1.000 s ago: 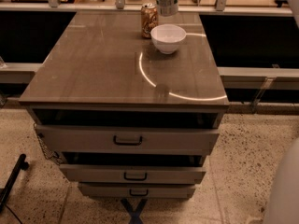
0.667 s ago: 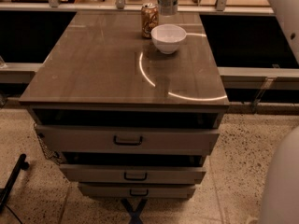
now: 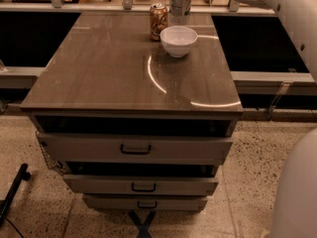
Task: Place 7up can into white bowl
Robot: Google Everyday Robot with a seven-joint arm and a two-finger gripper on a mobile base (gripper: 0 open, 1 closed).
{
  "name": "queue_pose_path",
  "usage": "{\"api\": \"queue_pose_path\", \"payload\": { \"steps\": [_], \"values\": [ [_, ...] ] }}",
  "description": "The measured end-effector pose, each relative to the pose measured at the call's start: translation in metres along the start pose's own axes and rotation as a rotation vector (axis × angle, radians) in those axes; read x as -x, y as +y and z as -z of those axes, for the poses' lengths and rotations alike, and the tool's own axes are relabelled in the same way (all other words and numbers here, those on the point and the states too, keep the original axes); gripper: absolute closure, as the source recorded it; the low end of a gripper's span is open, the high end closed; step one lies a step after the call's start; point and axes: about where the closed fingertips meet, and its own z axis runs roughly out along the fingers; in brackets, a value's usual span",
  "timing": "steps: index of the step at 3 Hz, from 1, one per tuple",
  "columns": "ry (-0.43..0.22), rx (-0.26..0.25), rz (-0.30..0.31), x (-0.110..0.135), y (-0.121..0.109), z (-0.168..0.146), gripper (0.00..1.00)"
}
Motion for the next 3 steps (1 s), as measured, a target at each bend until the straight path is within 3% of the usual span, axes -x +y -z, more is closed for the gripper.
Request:
{"api": "queue_pose_path", "payload": {
  "steps": [3],
  "values": [
    [0.100, -0.013, -0.138, -0.064, -0.016, 0.003, 1.00]
  ]
}}
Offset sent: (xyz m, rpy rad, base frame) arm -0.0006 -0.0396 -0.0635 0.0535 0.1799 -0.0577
